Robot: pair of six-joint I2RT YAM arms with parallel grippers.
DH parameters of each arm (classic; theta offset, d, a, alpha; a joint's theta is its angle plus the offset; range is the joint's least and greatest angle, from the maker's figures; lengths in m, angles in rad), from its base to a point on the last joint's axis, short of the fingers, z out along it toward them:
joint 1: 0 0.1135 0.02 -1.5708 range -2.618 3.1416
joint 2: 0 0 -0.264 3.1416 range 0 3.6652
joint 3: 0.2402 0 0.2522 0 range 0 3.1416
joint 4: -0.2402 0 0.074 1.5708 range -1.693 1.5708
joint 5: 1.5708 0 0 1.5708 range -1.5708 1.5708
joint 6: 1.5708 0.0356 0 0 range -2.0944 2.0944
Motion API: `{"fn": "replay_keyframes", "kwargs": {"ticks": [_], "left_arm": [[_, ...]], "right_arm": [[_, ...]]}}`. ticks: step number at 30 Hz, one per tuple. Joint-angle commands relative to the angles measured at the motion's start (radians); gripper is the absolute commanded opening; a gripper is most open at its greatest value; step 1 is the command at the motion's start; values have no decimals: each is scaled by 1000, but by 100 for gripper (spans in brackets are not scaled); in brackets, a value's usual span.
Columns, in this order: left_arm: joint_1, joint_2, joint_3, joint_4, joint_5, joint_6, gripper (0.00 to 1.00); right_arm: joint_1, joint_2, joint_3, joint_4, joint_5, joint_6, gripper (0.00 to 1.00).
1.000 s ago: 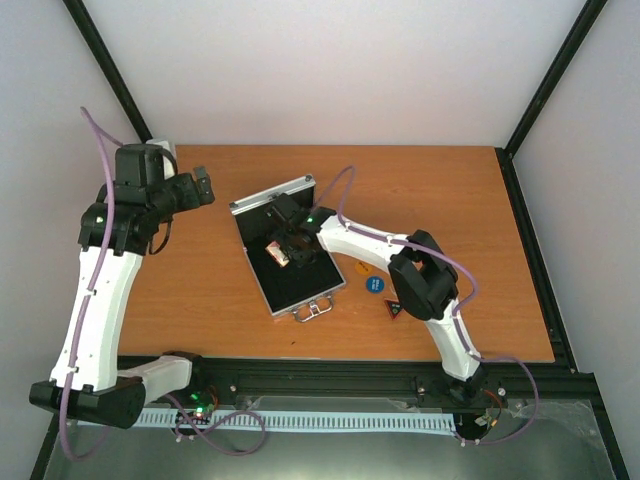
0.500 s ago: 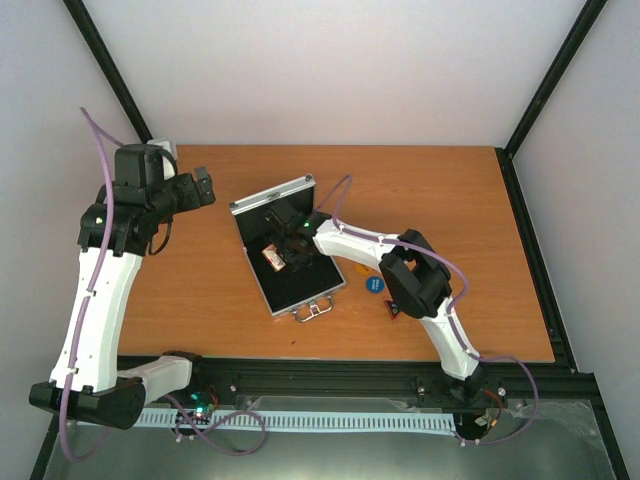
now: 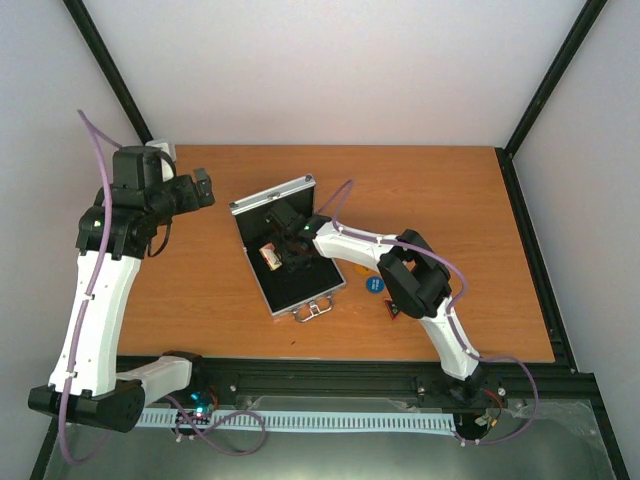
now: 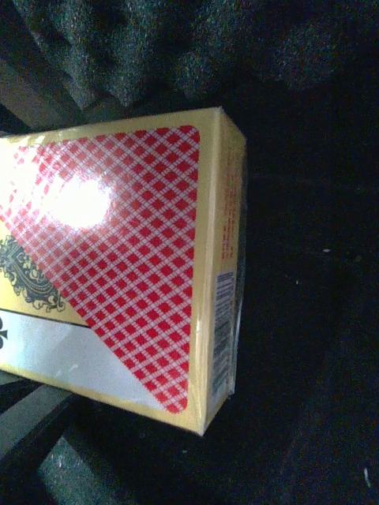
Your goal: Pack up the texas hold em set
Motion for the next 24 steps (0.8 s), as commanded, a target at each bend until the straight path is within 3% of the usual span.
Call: {"fn": "replay_keyframes", "kwargs": {"ticks": [1, 24], "left_arm": [[-5, -19, -3, -16, 5, 20, 100], [-5, 1, -5, -13, 10, 28, 100]], "right_arm": [[5, 12, -4, 23, 43, 29, 4], [-9, 16, 88, -53, 124, -15, 3]]}}
